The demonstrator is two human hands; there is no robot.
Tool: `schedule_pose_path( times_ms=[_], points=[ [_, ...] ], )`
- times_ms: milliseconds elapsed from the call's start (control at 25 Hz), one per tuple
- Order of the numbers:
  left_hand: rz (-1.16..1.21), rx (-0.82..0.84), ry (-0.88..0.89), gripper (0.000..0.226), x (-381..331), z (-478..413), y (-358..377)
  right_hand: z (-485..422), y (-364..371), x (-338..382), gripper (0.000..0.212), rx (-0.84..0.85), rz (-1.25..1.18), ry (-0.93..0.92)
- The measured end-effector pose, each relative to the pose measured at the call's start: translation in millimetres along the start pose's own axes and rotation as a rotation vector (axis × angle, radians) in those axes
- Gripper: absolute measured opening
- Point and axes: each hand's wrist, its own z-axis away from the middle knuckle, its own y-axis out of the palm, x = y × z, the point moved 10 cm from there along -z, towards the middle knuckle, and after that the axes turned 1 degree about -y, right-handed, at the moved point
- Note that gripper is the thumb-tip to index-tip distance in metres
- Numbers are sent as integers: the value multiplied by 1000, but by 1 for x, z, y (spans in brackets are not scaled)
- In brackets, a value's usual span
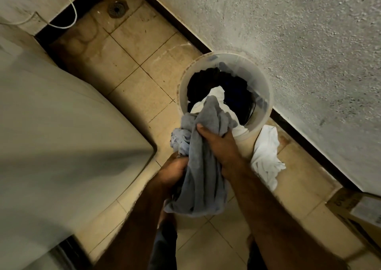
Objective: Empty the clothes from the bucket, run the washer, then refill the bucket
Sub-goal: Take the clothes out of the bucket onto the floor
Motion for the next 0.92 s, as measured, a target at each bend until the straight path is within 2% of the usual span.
schedule_pose_path(
  times_ms=[40,120,240,360,400,520,600,720,840,920],
  points=[
    [5,-28,33,25,0,-2,-3,3,3,8,85,17,-38,15],
    [117,-8,63,26,1,-7,-2,0,-8,-5,54,12,-89,53],
    [402,112,86,61,-8,-14,9,11,-17,-36,35,-47,-22,158],
    [236,-61,141,67,-9,-28,-15,31,-8,-63,8,-40,-36,291],
    [147,-116,137,65,-8,-28,-21,30,-5,-74,8,-36,-65,321],
    [-83,-225,60,48,-2,-27,-33,28,13,-98,25,-3,-185,393],
    [-158,-283,2,40,-2,-23,-41,31,25,-109,38,18,-302,460],
    [-206,-318,-31,36,-6,-17,-45,40,37,-121,40,131,-385,555],
    [-299,-392,51,29,-16,-15,-56,39,38,-125,36,138,-265,543],
    [-378,-456,97,23,-21,-15,-65,35,30,-119,32,82,-106,454]
  ],
)
